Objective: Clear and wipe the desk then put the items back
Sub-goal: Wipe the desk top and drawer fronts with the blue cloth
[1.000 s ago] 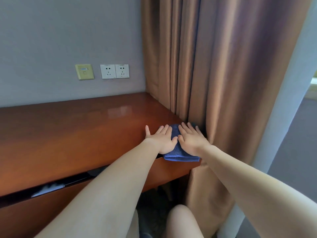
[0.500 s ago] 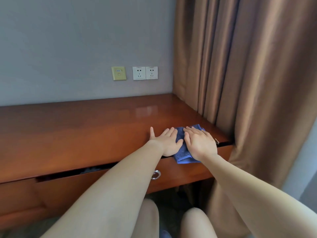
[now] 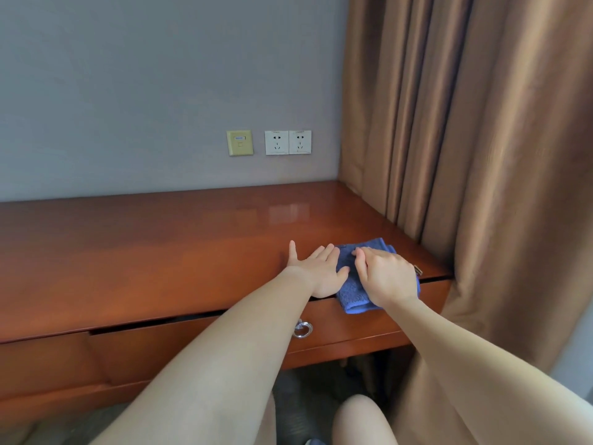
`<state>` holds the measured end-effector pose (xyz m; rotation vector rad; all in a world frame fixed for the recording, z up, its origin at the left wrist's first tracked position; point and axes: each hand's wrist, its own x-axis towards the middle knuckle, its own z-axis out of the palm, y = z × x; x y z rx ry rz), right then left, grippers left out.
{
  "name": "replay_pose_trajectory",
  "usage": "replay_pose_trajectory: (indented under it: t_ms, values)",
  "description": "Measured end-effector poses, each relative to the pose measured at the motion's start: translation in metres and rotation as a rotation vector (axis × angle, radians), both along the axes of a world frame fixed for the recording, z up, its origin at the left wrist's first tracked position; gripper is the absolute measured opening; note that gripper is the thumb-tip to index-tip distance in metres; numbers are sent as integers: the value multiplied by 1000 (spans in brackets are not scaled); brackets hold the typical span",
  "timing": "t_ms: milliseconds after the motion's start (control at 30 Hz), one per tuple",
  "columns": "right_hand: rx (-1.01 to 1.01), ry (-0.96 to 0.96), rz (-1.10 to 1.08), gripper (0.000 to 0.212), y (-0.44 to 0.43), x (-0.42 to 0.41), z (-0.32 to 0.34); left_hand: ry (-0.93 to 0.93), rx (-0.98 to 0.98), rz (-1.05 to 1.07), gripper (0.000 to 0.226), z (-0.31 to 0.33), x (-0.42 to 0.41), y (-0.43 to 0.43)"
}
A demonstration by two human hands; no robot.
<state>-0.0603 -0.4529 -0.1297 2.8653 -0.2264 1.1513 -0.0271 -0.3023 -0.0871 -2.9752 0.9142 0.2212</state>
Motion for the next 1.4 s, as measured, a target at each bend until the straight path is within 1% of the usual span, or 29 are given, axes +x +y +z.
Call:
replay_pose_trajectory:
  t_ms: [100, 167, 300, 433, 533, 633, 767, 867, 967, 1067, 1233, 1300, 1400]
  values:
    - [45, -69, 5, 45, 7, 1, -5, 1, 6, -3, 61, 0, 1, 2]
    - [73, -109, 50, 44, 14, 1, -7, 2, 15, -1, 61, 1, 2, 8]
    - [70, -116, 142, 43, 40, 0, -6, 7, 29, 13, 60, 2, 1, 31]
    - [57, -89, 206, 43, 77, 3, -10, 15, 39, 47, 60, 3, -2, 69]
    - [20, -35, 240, 42, 109, 4, -11, 16, 33, 83, 60, 1, -5, 103]
    - [32, 67, 273, 51, 140, 7, -12, 10, 31, 123, 60, 0, -9, 135]
    - [63, 99, 291, 55, 180, 10, -14, 18, 24, 173, 59, -2, -15, 174]
    - [83, 100, 323, 52, 212, 10, -13, 28, 26, 219, 59, 0, -18, 203]
    - [98, 54, 367, 46, 238, 3, -9, 35, 19, 249, 60, -1, -20, 230]
    - [98, 45, 408, 44, 253, 2, -6, 38, 3, 261, 60, -2, -21, 248]
    - [134, -27, 421, 42, 272, 6, -8, 48, -10, 272, 59, -2, -19, 265]
    - [135, -22, 421, 41, 279, 6, -8, 50, -17, 275, 59, -2, -18, 271]
    - [150, 43, 443, 42, 291, 8, -6, 54, -3, 299, 60, 0, -17, 281]
